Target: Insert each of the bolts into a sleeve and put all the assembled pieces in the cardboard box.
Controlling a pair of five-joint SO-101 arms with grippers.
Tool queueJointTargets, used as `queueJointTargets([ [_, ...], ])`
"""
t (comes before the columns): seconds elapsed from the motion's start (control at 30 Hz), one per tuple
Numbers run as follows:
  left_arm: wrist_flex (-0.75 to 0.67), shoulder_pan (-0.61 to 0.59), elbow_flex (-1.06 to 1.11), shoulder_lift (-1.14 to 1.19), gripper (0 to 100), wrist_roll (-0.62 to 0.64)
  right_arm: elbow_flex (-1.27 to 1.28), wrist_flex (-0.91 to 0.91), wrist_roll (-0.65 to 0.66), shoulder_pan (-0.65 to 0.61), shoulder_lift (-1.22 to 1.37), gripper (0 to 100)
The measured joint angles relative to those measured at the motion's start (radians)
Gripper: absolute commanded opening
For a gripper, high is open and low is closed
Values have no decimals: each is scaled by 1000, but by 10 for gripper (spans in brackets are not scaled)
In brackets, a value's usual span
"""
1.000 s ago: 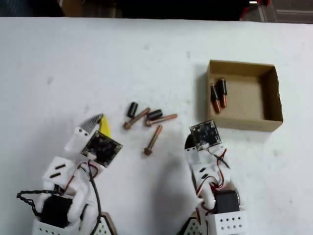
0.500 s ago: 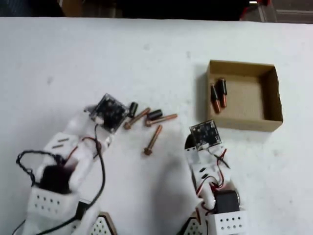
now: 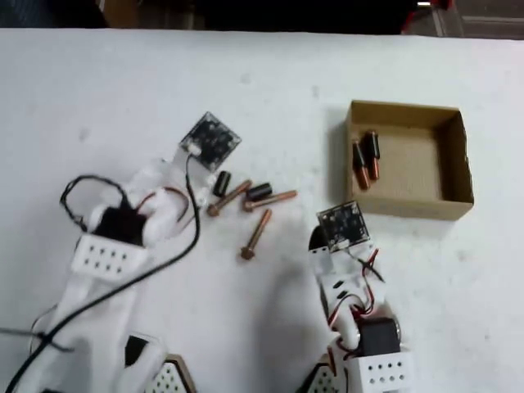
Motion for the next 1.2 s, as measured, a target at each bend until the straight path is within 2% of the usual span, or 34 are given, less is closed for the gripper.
queueJointTargets([
  [0.23,0,11,-95,218,24,2,0,0,2,0,0,17],
  [0.53,0,112,-218,462,28,2,0,0,2,0,0,17],
  [0.7,103,167,-308,574,129,5,0,0,2,0,0,17],
  [0.87,201,201,-394,667,158,129,0,0,2,0,0,17],
  [1.2,210,290,-425,766,161,272,0,0,2,0,0,17],
])
